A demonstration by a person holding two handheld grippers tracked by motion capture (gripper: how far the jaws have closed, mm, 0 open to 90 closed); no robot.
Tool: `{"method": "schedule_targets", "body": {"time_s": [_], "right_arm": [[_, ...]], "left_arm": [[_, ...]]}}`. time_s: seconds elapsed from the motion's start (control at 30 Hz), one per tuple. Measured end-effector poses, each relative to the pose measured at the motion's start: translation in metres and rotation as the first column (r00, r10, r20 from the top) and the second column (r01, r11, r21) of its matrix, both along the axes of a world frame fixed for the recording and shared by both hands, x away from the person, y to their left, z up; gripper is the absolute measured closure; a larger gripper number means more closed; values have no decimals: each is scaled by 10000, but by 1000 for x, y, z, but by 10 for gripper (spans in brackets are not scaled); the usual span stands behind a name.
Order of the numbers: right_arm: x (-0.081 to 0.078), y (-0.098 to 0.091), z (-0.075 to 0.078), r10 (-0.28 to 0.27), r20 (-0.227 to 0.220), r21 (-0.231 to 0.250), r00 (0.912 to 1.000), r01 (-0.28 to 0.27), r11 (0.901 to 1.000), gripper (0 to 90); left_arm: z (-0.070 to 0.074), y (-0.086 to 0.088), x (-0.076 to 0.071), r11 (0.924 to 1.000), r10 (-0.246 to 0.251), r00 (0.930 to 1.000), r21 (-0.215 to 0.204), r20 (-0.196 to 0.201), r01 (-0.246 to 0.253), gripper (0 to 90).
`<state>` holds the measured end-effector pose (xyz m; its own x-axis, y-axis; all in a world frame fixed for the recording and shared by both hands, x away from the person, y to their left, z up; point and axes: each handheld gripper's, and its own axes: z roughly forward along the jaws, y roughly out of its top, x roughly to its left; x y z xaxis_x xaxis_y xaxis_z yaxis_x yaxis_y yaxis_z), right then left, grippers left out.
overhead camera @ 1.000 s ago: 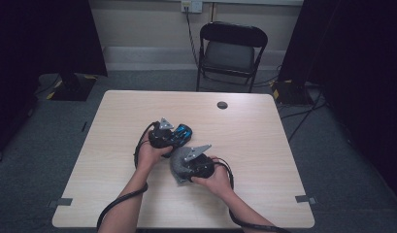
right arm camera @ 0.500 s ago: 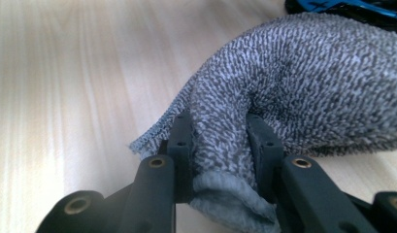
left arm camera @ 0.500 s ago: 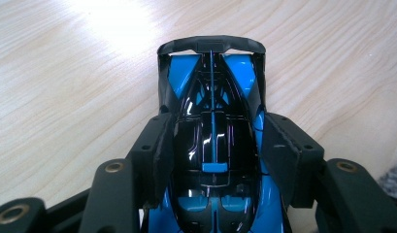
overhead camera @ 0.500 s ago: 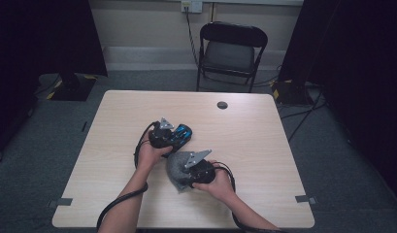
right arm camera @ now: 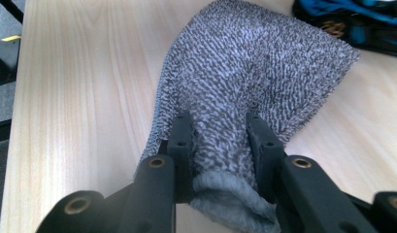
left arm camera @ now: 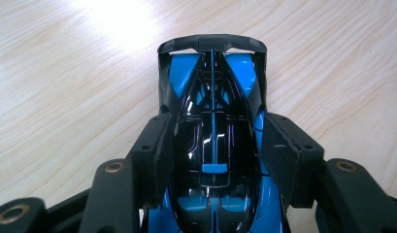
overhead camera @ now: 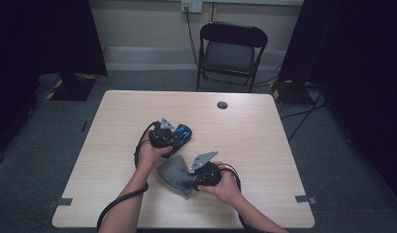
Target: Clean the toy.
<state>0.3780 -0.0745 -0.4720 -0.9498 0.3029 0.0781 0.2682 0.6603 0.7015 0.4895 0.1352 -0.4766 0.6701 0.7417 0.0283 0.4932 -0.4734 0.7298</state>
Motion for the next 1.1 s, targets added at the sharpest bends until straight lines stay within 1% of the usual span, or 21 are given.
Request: {"method": "schedule_targets", "body": {"time_s": [0.03, 0.07, 0.17, 0.2, 0.3, 0.33, 0.4, 0.47, 0.53, 0.57, 0.6, 0.63, 0.7, 0.73, 0.77, 0.8, 0.83, 0.93, 0.97, 1.0, 1.1], "right_arm": [[0, -3, 2, -79, 18, -22, 10000, 79, 10000, 687], [1, -6, 4, -185, 166, -100, 9997, 187, 9998, 687], [6, -16, 9, -567, 204, 148, 9982, 564, 9983, 687], [8, -20, 12, -696, 298, 216, 9971, 689, 9974, 687], [13, -28, 17, -957, 433, 276, 9945, 946, 9951, 686], [14, -30, 18, -1018, 465, 271, 9937, 1006, 9946, 687], [19, -37, 22, -1268, 631, 195, 9899, 1258, 9919, 687], [25, -44, 24, -1555, 669, 312, 9856, 1537, 9876, 686], [30, -50, 26, -1869, 801, 323, 9791, 1849, 9822, 686], [33, -53, 27, -2027, 866, 317, 9754, 2007, 9791, 687], [37, -56, 29, -2237, 974, 321, 9698, 2216, 9746, 686], [39, -58, 29, -2368, 1030, 336, 9661, 2346, 9715, 686], [45, -63, 31, -2715, 1190, 415, 9550, 2685, 9624, 687], [50, -67, 32, -2968, 1242, 486, 9468, 2929, 9549, 686], [53, -68, 32, -3112, 1304, 491, 9414, 3074, 9503, 686], [57, -71, 32, -3384, 1397, 490, 9306, 3348, 9410, 686], [60, -73, 32, -3535, 1391, 530, 9250, 3495, 9354, 686], [73, -79, 30, -4224, 1246, 749, 8978, 4160, 9063, 686], [76, -80, 29, -4312, 1179, 764, 8945, 4248, 9021, 686], [80, -81, 27, -4444, 1164, 755, 8883, 4382, 8957, 686], [89, -81, 21, -4739, 1142, 526, 8732, 4710, 8806, 686]], "left_arm": [[0, 0, 0, 10000, 16, 10000, -24, -5, -16, 459], [-1, 0, 0, 9999, 54, 10000, -118, -4, -54, 459], [0, 1, 0, 10000, 50, 10000, -28, 23, -50, 460], [-1, 0, 0, 9998, 89, 10000, -162, 2, -89, 460], [-1, 0, 0, 9998, 121, 9999, -136, 72, -120, 460], [-1, 0, -1, 9997, 117, 9999, -207, 0, -117, 460], [-1, 1, -1, 9996, 128, 9999, -251, -19, -128, 460], [-1, 1, -1, 9996, 131, 9999, -264, -30, -132, 460], [-2, 0, -1, 9995, 155, 9999, -292, -13, -155, 460], [-1, 1, -1, 9998, 108, 9999, -184, 32, -107, 460], [-1, 1, -1, 9996, 137, 9999, -229, 32, -136, 461], [-1, 1, -1, 9999, 67, 10000, -114, 54, -66, 460], [-1, 1, -1, 10000, 45, 10000, -86, 40, -45, 460], [-1, 1, -1, 9999, 50, 10000, -88, 46, -50, 461], [-1, 1, -1, 9999, 59, 10000, -110, 55, -58, 460], [-1, 1, -1, 9999, 81, 10000, -132, 56, -80, 460], [-1, 1, -1, 9998, 101, 9999, -170, 74, -100, 460], [-2, 1, -2, 9998, 99, 9999, -163, 89, -97, 460], [-2, 1, -2, 9999, 102, 9999, -126, 113, -100, 460], [-2, 1, -2, 9998, 108, 9999, -186, 103, -106, 460], [-2, 1, -2, 9998, 109, 9999, -168, 93, -107, 460]]}}
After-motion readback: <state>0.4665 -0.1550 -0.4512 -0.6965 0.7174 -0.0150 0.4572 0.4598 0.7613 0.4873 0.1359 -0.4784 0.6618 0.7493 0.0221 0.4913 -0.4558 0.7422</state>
